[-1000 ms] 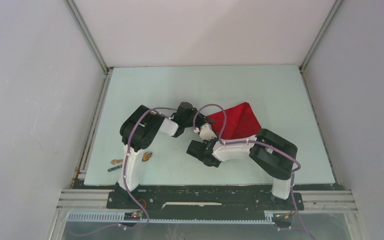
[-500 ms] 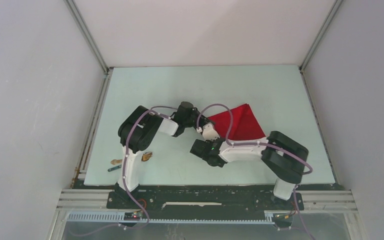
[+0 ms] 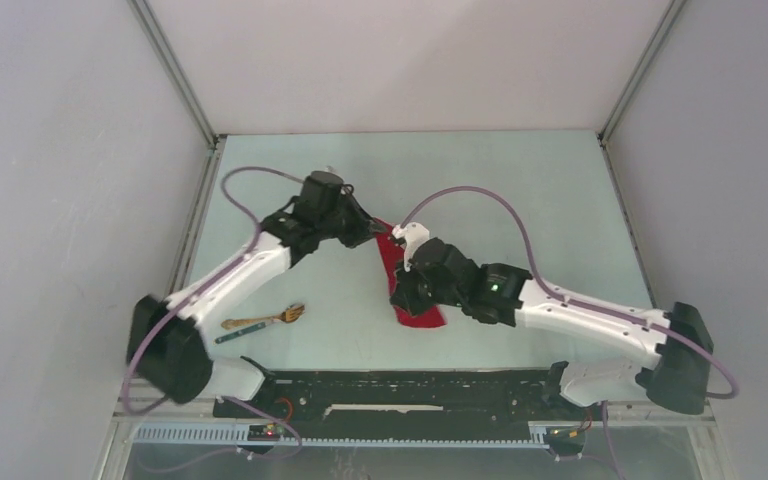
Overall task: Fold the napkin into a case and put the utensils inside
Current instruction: Turn over the upper triangle folded napkin at the center of the board.
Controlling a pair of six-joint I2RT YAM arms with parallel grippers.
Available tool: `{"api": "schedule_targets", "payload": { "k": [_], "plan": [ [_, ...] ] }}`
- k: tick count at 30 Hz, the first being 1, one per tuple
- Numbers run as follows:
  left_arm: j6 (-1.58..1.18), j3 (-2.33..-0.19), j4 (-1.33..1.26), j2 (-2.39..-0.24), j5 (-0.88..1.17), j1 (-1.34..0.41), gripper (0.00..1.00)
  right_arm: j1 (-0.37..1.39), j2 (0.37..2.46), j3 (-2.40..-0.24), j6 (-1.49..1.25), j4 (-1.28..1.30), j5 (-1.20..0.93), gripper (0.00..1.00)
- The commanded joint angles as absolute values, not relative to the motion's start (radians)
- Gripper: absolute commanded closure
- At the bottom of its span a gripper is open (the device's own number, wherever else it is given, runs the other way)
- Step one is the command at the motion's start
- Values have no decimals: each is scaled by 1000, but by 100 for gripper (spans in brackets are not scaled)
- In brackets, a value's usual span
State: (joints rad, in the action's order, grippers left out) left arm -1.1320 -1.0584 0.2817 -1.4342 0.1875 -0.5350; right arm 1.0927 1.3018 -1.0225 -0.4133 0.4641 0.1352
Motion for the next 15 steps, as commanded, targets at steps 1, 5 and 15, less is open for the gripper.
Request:
{"api": "schedule_targets", "payload": {
  "k": [1, 5, 15],
  "plan": [
    [-962, -1212, 674, -1247, -214, -527, 100, 1074, 1203, -1017, -486, 225, -426, 100],
    [-899, -1352, 749, -1336, -362, -595, 100, 901, 1177, -758, -704, -176, -745, 100],
    [-749, -1890, 946, -2138, -435, -724, 100, 589, 1601, -270, -932, -871, -1007, 100]
  ]
}}
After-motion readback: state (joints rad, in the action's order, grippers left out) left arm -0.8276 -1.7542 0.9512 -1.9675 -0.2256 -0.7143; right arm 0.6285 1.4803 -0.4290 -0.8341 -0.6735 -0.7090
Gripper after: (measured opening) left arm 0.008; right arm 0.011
